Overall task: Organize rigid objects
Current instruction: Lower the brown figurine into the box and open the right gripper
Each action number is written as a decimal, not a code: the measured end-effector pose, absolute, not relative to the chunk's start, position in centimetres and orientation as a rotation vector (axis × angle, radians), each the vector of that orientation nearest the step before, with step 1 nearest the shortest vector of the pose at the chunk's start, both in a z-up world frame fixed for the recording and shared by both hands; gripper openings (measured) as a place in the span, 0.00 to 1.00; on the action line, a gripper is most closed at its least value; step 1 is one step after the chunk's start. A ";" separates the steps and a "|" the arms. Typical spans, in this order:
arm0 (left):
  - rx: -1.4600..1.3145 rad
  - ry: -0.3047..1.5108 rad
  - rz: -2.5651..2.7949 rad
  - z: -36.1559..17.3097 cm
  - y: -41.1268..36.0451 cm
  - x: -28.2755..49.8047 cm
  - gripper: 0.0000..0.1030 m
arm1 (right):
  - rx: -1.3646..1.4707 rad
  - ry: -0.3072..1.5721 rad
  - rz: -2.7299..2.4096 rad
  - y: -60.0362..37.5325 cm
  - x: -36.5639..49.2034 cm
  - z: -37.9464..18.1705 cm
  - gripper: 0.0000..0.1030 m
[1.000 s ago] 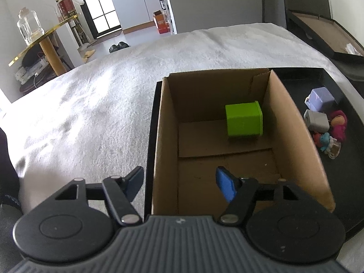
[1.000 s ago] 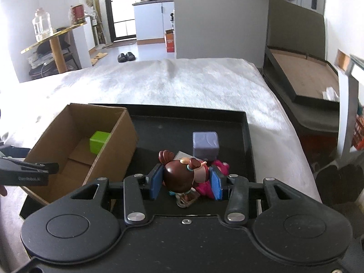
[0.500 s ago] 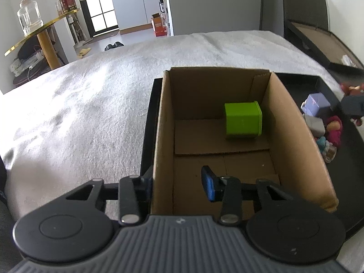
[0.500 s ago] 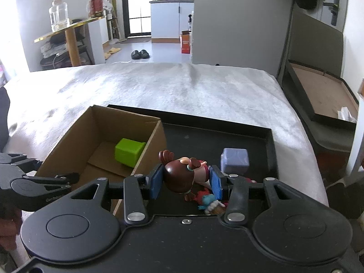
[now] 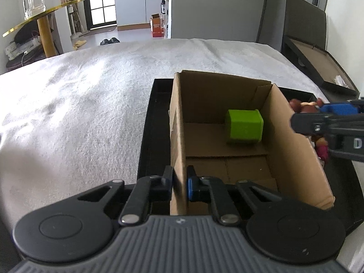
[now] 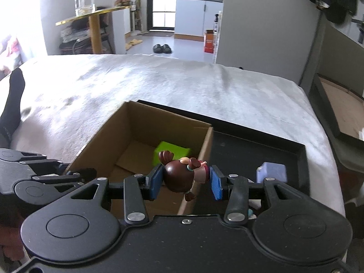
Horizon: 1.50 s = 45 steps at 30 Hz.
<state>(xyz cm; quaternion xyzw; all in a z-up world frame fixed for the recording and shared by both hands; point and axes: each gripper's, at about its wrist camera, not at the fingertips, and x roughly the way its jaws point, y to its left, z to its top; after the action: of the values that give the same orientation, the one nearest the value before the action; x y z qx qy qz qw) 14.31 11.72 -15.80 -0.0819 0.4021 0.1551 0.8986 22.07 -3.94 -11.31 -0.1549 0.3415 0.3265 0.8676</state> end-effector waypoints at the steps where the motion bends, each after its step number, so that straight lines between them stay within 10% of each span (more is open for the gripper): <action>1: -0.172 0.832 0.321 -15.8 11.7 14.3 0.11 | -0.329 0.716 0.688 -3.6 22.1 -11.3 0.42; 45: -0.219 0.844 0.324 -14.5 12.1 14.0 0.12 | -0.425 0.752 0.703 -3.0 21.8 -11.2 0.53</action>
<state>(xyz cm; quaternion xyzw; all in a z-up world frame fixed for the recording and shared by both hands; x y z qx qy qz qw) 14.04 12.11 -14.49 -0.1057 0.4071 0.1562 0.8937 21.81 -3.03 -11.25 -0.2015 0.3567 0.3338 0.8489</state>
